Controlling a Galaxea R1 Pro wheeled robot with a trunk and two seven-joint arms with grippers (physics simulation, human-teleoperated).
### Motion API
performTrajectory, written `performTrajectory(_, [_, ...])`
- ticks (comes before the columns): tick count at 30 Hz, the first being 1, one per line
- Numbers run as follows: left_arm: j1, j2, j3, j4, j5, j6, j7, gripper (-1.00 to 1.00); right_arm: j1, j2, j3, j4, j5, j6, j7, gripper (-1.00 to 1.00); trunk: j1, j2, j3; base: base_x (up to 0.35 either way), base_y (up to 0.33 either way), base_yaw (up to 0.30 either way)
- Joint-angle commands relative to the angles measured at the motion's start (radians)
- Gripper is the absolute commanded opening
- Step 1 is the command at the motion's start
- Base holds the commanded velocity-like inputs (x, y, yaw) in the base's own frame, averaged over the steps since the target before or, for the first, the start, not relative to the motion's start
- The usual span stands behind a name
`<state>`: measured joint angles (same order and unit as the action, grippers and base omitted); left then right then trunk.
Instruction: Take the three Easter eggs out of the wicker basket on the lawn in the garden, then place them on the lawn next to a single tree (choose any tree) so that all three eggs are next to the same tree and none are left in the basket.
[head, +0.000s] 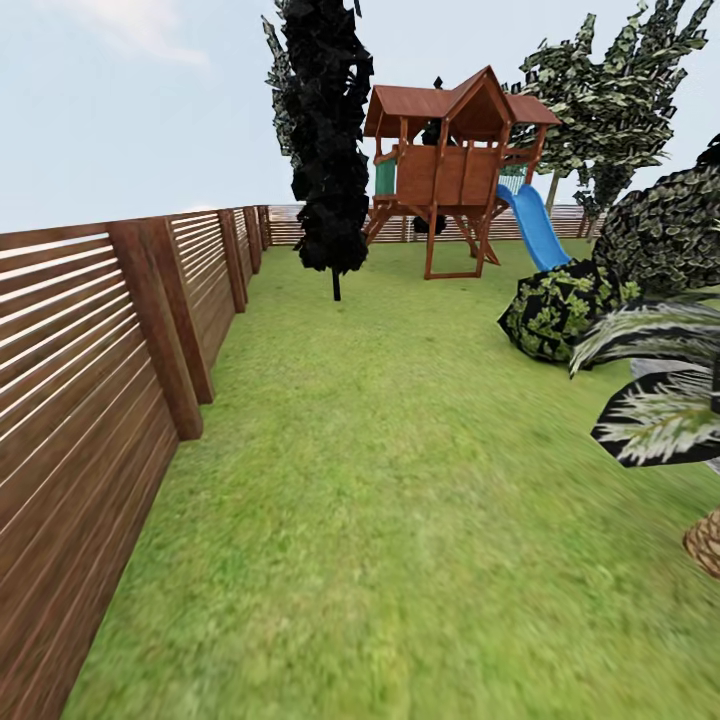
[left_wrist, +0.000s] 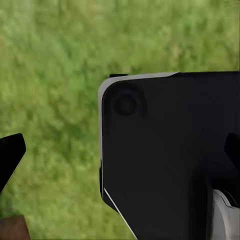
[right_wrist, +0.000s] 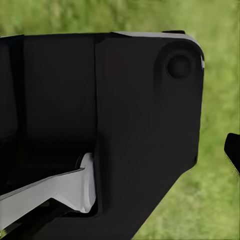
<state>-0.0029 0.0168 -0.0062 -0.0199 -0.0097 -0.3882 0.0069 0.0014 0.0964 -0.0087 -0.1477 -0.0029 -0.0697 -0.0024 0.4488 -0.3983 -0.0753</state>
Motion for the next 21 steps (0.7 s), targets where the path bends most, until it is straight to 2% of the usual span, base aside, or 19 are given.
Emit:
performTrajectory(1, [0.000, 0.000, -0.001, 0.000, -0.001, -0.003, 0.001, 1.00, 0.000, 0.000, -0.001, -0.001, 0.000, -0.002, 0.000, 1.00, 0.001, -0.002, -0.002, 0.336, 0.000, 0.000])
performTrajectory(21, [0.000, 0.000, 0.000, 0.000, -0.001, -0.002, 0.001, 1.00, 0.001, -0.006, 0.000, 0.006, 0.001, -0.003, 0.000, 1.00, 0.001, -0.002, -0.002, 0.336, 0.000, 0.000])
